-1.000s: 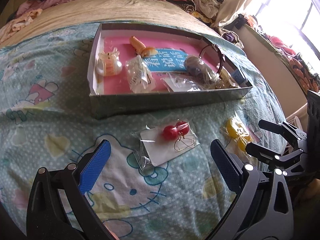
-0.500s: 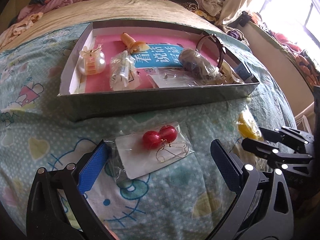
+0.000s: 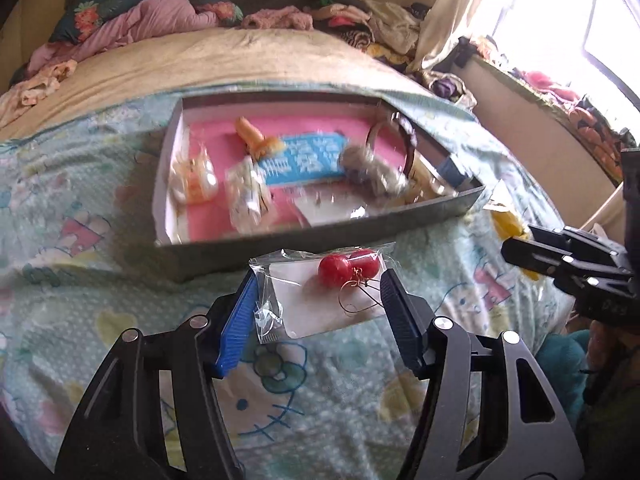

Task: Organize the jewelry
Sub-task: 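Grasp the red bead earring card with the left gripper while the right grasps the yellow bangle bag, then carry the earring card into the box with the left gripper while the right drops the bangle bag there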

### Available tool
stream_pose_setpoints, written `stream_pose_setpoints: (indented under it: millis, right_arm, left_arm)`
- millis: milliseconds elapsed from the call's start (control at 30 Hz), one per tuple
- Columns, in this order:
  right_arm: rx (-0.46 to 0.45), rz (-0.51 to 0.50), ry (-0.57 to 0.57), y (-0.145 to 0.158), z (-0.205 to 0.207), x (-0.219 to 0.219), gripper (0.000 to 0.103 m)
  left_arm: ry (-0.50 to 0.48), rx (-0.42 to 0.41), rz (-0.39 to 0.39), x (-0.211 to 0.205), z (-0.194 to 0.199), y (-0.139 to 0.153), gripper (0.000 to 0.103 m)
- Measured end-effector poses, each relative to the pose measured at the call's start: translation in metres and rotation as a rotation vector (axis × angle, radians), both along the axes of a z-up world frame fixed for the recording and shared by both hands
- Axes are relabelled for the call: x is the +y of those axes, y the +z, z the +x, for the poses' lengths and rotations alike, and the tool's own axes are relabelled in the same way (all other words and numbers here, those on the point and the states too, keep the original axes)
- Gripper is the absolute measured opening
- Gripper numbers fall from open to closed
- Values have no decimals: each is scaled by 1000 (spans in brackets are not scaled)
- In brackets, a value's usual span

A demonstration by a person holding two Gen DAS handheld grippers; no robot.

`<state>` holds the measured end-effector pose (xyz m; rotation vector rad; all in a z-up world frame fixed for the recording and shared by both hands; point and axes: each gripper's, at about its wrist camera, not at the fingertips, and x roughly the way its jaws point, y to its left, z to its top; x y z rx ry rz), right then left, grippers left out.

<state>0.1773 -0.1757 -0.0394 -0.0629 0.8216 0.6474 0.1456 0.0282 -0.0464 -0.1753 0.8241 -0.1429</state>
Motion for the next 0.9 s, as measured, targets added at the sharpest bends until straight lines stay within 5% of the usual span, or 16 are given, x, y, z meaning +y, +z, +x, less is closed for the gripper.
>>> stream_pose_setpoints:
  millis: [367, 900]
  right_arm:
    - [-52, 19, 30, 23, 9, 23, 42]
    - [-93, 27, 73, 39, 36, 62, 42]
  left_arm:
    - [53, -108, 13, 23, 19, 43, 52]
    - [92, -128, 22, 46, 54, 48, 52]
